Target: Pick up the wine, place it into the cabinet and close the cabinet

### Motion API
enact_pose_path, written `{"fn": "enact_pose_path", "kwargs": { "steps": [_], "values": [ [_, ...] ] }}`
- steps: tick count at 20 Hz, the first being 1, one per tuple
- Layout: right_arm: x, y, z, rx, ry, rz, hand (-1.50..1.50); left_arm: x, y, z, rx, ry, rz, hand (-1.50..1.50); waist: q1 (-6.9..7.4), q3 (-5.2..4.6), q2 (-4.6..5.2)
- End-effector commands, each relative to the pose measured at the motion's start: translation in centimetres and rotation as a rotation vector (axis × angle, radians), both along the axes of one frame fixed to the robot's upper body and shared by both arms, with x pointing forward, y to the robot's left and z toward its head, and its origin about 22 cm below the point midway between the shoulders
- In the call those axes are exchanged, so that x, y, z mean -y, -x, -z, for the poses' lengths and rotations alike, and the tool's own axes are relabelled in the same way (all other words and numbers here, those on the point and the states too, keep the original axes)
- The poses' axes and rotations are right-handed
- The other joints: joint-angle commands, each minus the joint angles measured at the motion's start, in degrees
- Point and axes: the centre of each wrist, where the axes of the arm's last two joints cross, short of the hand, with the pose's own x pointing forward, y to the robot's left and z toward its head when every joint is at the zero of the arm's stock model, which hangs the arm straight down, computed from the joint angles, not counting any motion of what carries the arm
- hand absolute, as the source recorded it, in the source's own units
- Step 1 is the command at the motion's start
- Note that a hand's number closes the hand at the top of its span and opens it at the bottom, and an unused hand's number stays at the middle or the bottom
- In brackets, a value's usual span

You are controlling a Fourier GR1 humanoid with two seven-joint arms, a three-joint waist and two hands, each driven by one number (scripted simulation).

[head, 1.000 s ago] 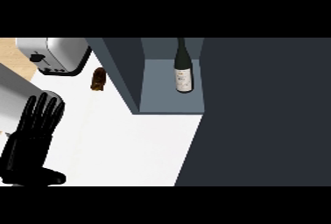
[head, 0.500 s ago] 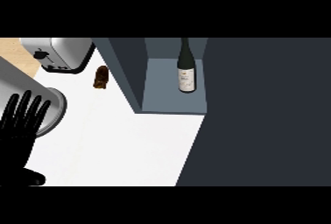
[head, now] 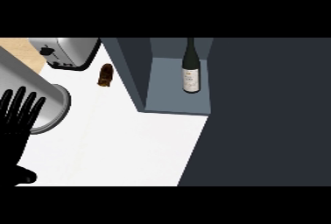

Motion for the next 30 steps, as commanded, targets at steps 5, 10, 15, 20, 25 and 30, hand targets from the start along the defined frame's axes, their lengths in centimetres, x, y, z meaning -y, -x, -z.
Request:
{"fn": "enact_pose_path", "kwargs": {
  "steps": [5, 10, 15, 20, 25, 30],
  "values": [
    [-9.2, -1.9, -2.3, -0.061, -0.097, -0.181, 1.5, 0.0, 0.1, 0.5, -0.001, 0.008, -0.009, -1.5, -0.01, 0.07, -0.31],
    [-13.6, -6.4, -4.9, -0.074, -0.113, -0.107, 1.5, -1.5, 0.6, -0.8, 0.004, -0.01, -0.014, -1.5, -0.61, 0.34, -0.32],
    [-17.2, -9.6, -6.6, -0.071, -0.101, -0.082, 1.5, -2.8, 0.1, 0.0, 0.008, -0.002, -0.037, -1.5, -1.23, 0.37, -0.19],
    [-17.1, -12.8, -6.8, -0.148, -0.151, -0.058, 1.5, -3.4, -0.2, -0.8, 0.006, -0.014, -0.057, -1.5, -2.03, 0.43, -0.22],
    [-15.6, -16.0, -4.1, -0.197, -0.18, -0.031, 1.5, -4.2, 0.6, 0.9, -0.025, -0.007, -0.038, -1.5, -2.47, 0.44, -0.16],
    [-15.2, -18.5, -3.4, -0.246, -0.19, 0.022, 1.5, -3.7, 0.2, 0.4, 0.001, -0.017, -0.053, -1.5, -2.43, 0.45, -0.25]
  ]
}}
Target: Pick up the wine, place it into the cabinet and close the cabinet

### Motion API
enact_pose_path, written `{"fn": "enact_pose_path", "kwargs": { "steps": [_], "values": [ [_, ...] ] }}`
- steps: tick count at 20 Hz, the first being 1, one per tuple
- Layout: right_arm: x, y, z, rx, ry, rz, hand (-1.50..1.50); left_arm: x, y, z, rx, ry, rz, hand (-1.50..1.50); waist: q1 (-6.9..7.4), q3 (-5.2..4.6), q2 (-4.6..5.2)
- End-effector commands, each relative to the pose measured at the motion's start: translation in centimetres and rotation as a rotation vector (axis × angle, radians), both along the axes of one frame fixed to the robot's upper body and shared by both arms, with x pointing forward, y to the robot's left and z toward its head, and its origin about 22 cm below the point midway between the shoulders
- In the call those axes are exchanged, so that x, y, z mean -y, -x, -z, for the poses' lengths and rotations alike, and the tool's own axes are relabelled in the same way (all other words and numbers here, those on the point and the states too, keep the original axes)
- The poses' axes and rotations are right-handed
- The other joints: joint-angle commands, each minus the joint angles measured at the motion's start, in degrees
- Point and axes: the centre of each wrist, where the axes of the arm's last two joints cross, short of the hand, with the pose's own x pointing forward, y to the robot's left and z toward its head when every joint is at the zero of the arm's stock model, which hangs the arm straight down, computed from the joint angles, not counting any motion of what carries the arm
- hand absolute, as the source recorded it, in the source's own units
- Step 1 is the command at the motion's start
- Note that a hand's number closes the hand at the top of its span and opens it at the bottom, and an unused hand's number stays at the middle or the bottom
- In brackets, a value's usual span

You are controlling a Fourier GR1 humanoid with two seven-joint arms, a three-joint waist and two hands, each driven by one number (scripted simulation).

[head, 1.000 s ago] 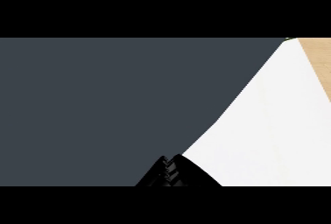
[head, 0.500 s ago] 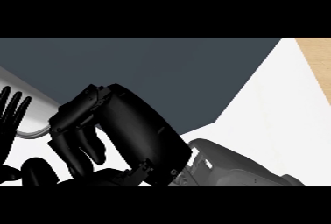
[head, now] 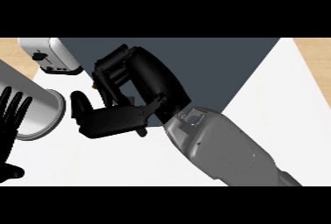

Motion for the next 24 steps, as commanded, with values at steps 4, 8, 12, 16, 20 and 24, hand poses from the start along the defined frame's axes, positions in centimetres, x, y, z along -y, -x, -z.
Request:
{"fn": "enact_pose_path", "kwargs": {
  "steps": [4, 8, 12, 16, 20, 24],
  "values": [
    [1.3, -5.0, 1.8, -0.019, 0.031, 0.085, 1.5, -1.8, -0.3, 0.6, 0.001, 0.015, -0.022, -1.5, -0.28, 0.01, 0.21],
    [4.5, -6.5, 5.0, 0.014, 0.028, 0.12, 1.5, -0.4, 0.7, 0.2, 0.008, 0.017, 0.007, -1.5, 0.25, 0.07, 0.19],
    [3.0, -7.0, 3.4, 0.008, 0.055, 0.097, 1.5, -2.1, 0.4, 0.5, -0.01, 0.008, 0.019, -1.5, 0.19, -0.02, 0.32],
    [6.5, -8.9, 3.5, 0.026, 0.068, 0.145, 1.5, -0.4, -0.1, 0.4, -0.01, 0.005, 0.029, -1.5, 0.43, 0.02, 0.48],
    [6.4, -9.2, 4.3, 0.036, 0.085, 0.148, 1.5, -0.9, -0.7, -1.0, 0.003, 0.01, 0.037, -1.5, 0.85, 0.05, 0.46],
    [6.0, -9.0, 5.1, 0.039, 0.065, 0.141, 1.5, -0.1, -2.1, -1.7, 0.037, 0.01, 0.046, -1.5, 0.35, 0.02, 0.7]
  ]
}}
